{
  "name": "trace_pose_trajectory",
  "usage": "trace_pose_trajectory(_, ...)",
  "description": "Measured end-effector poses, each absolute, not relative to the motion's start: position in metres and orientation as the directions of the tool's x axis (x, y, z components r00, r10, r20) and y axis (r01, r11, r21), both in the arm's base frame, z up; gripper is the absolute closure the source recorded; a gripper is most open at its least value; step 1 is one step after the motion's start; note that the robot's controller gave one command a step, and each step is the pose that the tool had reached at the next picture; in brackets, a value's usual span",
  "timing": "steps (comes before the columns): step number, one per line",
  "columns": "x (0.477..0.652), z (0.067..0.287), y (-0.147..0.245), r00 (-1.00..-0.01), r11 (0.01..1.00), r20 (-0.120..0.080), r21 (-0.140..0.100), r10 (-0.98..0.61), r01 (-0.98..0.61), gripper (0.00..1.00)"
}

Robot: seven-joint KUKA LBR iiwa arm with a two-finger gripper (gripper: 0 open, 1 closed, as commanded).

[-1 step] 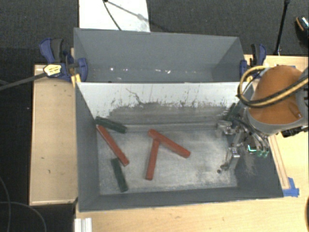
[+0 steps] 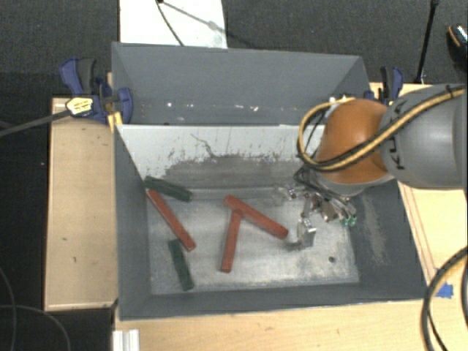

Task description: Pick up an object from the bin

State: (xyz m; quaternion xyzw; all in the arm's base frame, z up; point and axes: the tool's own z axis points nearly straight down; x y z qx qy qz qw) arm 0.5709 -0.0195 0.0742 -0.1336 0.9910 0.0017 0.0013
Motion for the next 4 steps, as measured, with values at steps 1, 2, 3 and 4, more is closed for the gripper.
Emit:
trace_pose_trajectory(1,0.574,0.070,0.020,-0.977,0.977,-0.005,0.002,-0.212,-0.212,0.00)
trace_pose_trajectory(2,0.574,0.071,0.017,-0.977,0.977,-0.004,0.000,-0.212,-0.212,1.00)
trace_pose_trajectory(3,0.588,0.199,0.013,-0.979,0.979,-0.012,-0.002,-0.203,-0.203,1.00)
trace_pose_trajectory(4,0.580,0.341,0.002,-0.794,0.795,-0.009,-0.006,-0.607,-0.607,1.00)
